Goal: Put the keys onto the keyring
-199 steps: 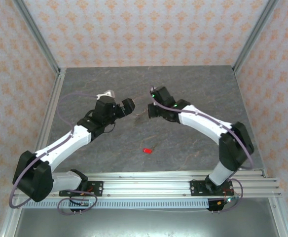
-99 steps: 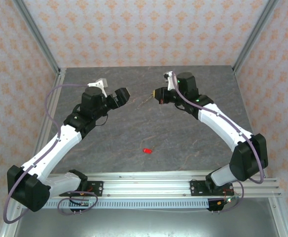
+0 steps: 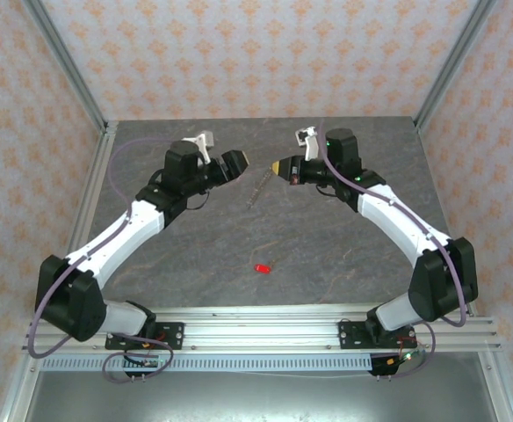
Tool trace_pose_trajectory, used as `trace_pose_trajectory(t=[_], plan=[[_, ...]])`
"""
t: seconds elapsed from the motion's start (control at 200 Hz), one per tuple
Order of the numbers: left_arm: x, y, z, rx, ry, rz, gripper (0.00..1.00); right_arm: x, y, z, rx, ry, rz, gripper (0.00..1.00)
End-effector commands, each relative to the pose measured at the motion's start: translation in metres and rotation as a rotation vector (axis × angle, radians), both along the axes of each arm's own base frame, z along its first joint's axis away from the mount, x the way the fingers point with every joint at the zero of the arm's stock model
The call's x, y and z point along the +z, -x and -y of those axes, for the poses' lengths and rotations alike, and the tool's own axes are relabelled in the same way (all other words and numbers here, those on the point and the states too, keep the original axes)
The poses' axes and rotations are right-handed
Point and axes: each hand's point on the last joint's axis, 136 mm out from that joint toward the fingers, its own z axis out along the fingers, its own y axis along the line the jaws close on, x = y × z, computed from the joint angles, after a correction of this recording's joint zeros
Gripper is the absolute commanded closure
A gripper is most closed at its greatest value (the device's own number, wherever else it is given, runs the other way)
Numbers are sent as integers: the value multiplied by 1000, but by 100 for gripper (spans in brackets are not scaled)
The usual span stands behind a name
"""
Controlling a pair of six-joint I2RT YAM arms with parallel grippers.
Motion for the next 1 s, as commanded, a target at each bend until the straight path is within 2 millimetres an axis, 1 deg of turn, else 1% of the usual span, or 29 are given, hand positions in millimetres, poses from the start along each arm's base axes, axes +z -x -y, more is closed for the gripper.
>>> trace_pose_trajectory(t=[0.0, 0.055, 0.115, 0.26, 0.325, 0.435, 0.646, 0.711, 0.816, 0.911, 0.996], plan=[[25, -11, 9, -31, 59, 57, 19, -12, -8, 28, -115, 295, 52, 100], [22, -14, 11, -29, 62, 52, 15, -21, -7, 36, -144, 382, 54, 100], [16, -17, 12, -27, 60, 39, 12, -28, -6, 39, -155, 415, 54, 100], [1, -14, 11, -25, 46, 8, 10, -43, -10, 35, -163, 412, 32, 100], [-5, -10, 7, -13, 31, -1, 8, -48, -14, 31, -160, 402, 20, 100], [-9, -4, -3, 16, -3, 1, 6, -48, -19, 14, -130, 370, 13, 100], [-12, 2, -14, 50, -47, 1, 4, -39, -25, -36, -47, 287, 30, 100], [-12, 4, -16, 54, -57, 2, 4, -37, -29, -46, -43, 244, 30, 100], [-11, 8, -21, 66, -76, 4, 3, -34, -33, -53, -55, 169, 39, 100], [-11, 12, -25, 76, -83, 11, 3, -47, -31, -51, -64, 164, 28, 100], [-13, 15, -27, 81, -87, 9, 3, -76, -25, -47, -61, 191, -15, 100]])
